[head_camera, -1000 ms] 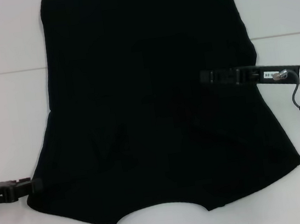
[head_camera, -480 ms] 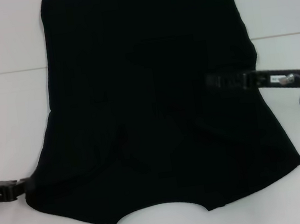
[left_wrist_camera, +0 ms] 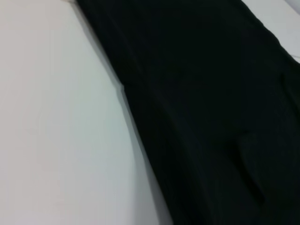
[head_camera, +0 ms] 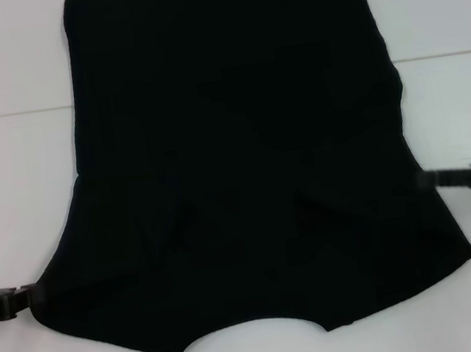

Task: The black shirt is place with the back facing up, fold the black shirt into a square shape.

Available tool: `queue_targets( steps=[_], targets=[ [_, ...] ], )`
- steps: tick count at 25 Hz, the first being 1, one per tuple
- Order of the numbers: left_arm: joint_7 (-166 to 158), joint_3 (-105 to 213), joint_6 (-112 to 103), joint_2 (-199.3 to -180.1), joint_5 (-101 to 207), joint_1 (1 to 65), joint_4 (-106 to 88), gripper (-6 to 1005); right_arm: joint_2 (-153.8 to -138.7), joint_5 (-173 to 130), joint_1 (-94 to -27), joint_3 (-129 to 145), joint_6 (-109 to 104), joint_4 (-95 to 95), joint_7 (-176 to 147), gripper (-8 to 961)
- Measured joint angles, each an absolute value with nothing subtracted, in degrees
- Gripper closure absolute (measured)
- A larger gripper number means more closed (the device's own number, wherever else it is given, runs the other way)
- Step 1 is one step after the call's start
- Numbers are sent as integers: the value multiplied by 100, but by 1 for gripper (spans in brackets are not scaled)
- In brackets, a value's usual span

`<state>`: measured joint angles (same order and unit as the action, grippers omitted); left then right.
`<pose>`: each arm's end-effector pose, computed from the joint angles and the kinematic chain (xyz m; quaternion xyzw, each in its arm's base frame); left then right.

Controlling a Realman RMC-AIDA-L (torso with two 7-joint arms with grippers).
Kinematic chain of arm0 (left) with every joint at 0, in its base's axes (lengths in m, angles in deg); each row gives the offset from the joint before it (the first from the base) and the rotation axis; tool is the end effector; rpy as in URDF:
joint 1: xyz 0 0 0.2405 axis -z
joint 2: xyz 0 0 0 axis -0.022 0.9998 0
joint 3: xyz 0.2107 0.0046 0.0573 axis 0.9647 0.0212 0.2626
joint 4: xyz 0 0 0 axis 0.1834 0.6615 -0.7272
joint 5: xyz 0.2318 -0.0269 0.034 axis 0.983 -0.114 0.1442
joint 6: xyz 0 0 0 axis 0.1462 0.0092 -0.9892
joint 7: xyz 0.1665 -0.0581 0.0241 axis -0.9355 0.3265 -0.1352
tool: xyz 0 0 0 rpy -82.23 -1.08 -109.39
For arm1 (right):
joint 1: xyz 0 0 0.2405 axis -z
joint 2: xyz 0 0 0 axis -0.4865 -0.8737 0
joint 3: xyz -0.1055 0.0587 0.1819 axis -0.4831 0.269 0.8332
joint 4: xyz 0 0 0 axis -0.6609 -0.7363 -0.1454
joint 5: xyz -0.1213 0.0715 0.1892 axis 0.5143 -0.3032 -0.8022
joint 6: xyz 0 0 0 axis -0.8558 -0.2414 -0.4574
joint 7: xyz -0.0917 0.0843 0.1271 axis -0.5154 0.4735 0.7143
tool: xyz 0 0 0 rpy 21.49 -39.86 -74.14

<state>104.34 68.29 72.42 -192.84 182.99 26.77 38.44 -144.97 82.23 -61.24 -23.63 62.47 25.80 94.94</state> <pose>-0.3545 0.3197 0.0596 -0.8108 -0.5214 -0.1155 0.2395 0.3026 0.3790 0.0169 -0.8085 0.5215 0.1965 0.1888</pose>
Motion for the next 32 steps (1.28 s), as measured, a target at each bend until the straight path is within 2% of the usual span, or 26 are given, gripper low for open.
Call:
queue_targets(
  steps=[6, 10, 32],
  targets=[
    [10475, 6806, 7243, -19281, 18353, 2693, 3839, 971, -14322, 8229, -5743, -2385, 6683, 2567, 9496, 329],
    [10484, 6808, 7241, -19281, 18353, 2694, 3817, 971, -14297, 8376, -5668, -2363, 6788, 2563, 9522, 327],
    [10486, 6841, 7224, -19290, 18306, 2743, 3779, 970, -14548, 9116, -6010, -2372, 6530, 2358, 9740, 339]
  ],
)
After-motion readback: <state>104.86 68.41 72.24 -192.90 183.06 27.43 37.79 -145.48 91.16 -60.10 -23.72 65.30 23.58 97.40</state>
